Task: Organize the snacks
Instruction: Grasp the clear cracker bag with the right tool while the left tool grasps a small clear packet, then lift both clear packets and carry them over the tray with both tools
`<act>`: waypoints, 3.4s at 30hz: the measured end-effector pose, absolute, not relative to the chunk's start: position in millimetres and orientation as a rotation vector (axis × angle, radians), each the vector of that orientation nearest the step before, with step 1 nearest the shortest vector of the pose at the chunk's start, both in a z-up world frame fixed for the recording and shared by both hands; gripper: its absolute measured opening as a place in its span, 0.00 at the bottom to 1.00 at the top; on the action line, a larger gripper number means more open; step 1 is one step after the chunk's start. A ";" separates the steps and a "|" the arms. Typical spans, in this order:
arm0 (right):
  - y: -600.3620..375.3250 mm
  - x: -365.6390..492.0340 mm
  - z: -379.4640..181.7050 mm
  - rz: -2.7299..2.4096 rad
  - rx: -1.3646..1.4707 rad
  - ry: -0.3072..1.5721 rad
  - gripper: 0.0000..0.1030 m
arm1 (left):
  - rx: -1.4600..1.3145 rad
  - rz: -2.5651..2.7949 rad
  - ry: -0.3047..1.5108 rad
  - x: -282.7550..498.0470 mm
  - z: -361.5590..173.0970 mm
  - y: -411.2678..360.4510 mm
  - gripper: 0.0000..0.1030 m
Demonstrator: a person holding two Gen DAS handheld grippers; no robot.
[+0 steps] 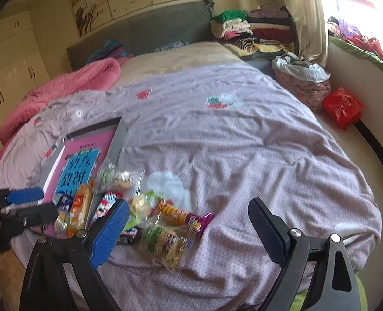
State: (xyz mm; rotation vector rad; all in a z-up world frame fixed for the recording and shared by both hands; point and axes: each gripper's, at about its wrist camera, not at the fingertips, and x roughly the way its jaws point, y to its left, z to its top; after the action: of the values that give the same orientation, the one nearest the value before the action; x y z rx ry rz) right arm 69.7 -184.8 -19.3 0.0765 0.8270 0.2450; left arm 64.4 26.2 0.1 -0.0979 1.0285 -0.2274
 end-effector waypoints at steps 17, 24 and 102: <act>-171.4 71.6 -69.8 0.262 0.097 1.032 0.78 | -0.033 -0.248 1.067 118.2 -26.6 11.7 0.75; -158.9 75.6 -79.6 0.338 0.109 1.065 0.65 | -0.004 -0.267 1.076 129.2 -36.4 6.3 0.75; -133.2 65.9 -18.5 0.506 0.076 0.795 0.44 | -0.187 -0.144 1.005 75.5 -5.4 90.6 0.39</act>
State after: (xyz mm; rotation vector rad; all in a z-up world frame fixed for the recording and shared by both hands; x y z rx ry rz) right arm 65.9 -133.2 -18.5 0.0757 0.7954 0.5059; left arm 75.5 90.6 -5.4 -0.1869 1.0054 -0.1440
